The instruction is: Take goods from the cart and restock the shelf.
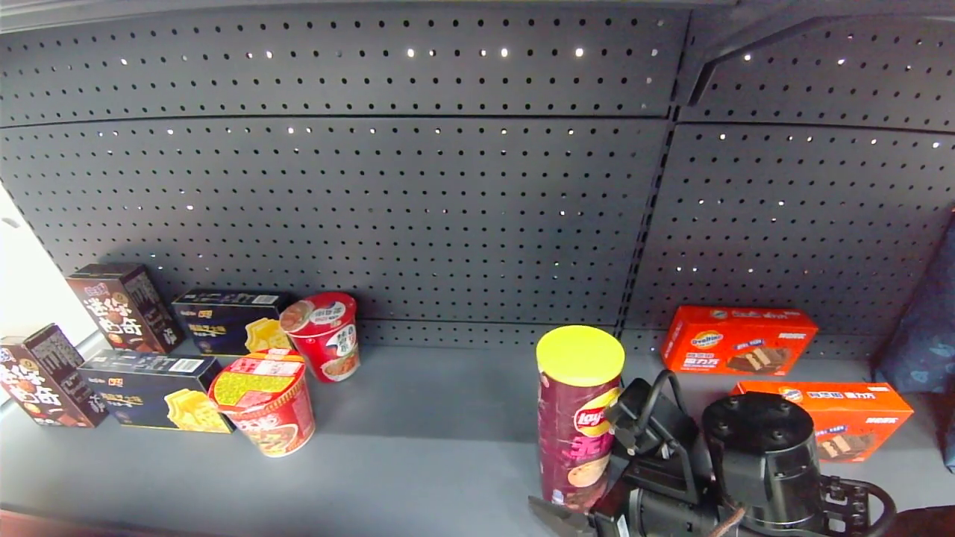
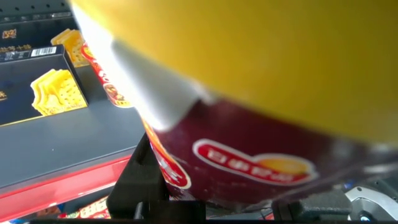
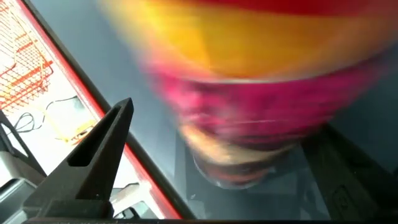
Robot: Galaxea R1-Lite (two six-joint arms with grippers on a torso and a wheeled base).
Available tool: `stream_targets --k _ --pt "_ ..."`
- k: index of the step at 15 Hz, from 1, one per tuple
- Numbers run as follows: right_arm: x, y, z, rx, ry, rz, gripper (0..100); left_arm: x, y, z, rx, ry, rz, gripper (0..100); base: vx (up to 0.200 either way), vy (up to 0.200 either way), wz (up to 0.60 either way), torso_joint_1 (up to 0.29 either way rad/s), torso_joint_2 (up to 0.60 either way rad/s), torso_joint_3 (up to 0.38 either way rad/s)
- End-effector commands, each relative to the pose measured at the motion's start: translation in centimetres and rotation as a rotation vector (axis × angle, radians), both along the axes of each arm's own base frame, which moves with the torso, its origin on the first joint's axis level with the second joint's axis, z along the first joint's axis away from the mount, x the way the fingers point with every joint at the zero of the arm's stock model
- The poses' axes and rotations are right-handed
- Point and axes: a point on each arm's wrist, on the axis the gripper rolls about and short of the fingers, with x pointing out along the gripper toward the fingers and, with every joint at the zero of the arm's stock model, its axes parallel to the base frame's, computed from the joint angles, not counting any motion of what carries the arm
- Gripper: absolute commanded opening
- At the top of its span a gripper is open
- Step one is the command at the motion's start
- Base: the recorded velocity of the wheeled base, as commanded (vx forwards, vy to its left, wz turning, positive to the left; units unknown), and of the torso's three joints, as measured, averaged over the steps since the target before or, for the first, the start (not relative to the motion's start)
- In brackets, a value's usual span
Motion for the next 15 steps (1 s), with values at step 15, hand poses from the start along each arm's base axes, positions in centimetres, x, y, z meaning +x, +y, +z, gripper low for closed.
stream_targets --k 15 --pt "-3.1 -3.6 0.3 -0.002 0.015 0.016 100 -1.0 0.1 -0.7 -0.002 -0.025 0.004 0 0.000 0.000 0.00 0.000 0.00 0.000"
